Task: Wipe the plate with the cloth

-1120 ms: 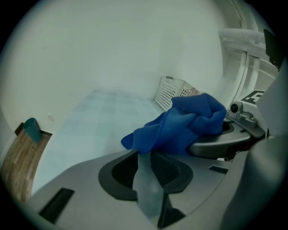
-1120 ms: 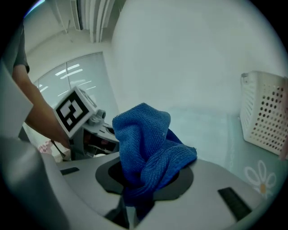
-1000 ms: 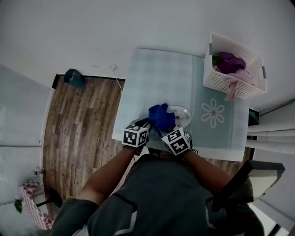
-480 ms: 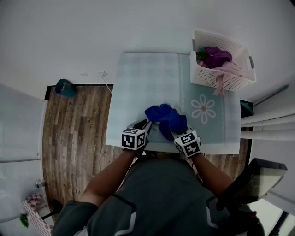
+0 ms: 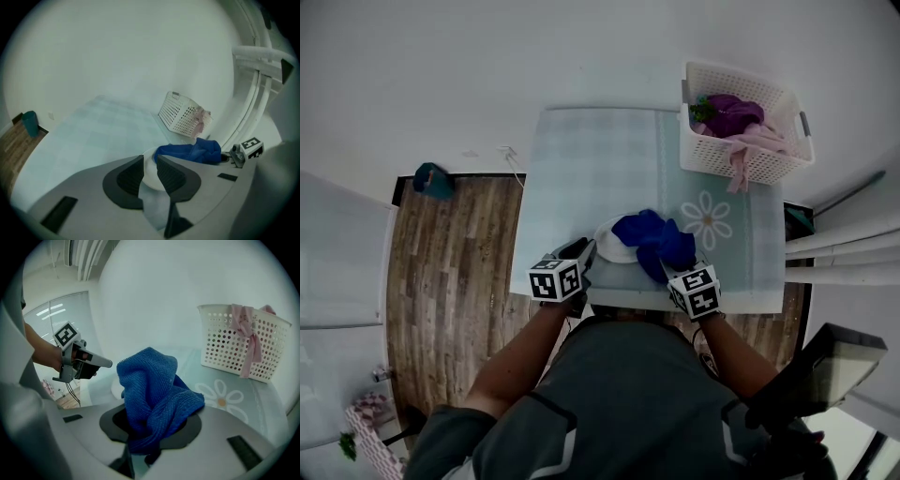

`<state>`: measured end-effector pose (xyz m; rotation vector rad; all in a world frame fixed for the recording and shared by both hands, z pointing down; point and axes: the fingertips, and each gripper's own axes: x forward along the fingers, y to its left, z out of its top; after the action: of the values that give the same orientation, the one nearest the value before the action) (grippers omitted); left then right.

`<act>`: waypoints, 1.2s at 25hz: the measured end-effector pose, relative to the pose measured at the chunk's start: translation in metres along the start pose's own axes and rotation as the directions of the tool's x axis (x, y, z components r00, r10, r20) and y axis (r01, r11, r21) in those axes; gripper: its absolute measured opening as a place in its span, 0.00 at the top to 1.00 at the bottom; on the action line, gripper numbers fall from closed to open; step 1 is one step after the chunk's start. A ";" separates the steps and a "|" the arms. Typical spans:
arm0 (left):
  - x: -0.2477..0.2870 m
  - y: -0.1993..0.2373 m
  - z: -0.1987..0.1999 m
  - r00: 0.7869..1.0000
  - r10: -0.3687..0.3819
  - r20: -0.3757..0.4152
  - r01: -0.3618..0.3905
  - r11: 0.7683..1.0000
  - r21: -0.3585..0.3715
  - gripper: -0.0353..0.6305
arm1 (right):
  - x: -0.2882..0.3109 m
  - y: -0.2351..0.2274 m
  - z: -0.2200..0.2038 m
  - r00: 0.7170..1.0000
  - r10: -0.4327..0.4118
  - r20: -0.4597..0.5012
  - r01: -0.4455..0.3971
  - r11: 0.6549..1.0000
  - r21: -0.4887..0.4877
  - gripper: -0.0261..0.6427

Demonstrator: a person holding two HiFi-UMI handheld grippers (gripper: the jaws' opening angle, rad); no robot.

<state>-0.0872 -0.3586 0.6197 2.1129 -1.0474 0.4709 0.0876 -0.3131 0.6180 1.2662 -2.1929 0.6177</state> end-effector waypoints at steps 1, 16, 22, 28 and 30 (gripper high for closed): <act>-0.004 -0.001 0.005 1.000 -0.007 0.022 0.007 1.000 -0.011 0.81 | -0.003 0.002 0.005 1.000 0.012 0.018 -0.012 1.000 -0.001 0.78; -0.086 -0.069 0.077 0.939 0.031 0.342 -0.077 0.990 0.122 0.93 | -0.092 0.013 0.122 0.932 0.155 0.327 -0.163 0.987 -0.004 0.78; -0.115 -0.109 0.082 0.918 0.006 0.397 -0.084 0.980 0.181 0.93 | -0.127 0.020 0.148 0.893 0.209 0.398 -0.207 0.977 -0.047 0.78; -0.140 -0.127 0.086 0.912 -0.036 0.408 -0.079 0.962 0.261 0.93 | -0.142 0.040 0.154 0.887 0.170 0.429 -0.162 0.985 -0.055 0.78; -0.149 -0.126 0.087 0.910 -0.040 0.414 -0.087 0.955 0.283 0.93 | -0.147 0.044 0.157 0.887 0.117 0.446 -0.110 0.993 -0.043 0.78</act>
<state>-0.0756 -0.2919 0.4169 2.5444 -1.3069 0.1952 0.0772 -0.2965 0.3993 1.3862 -2.6575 0.3722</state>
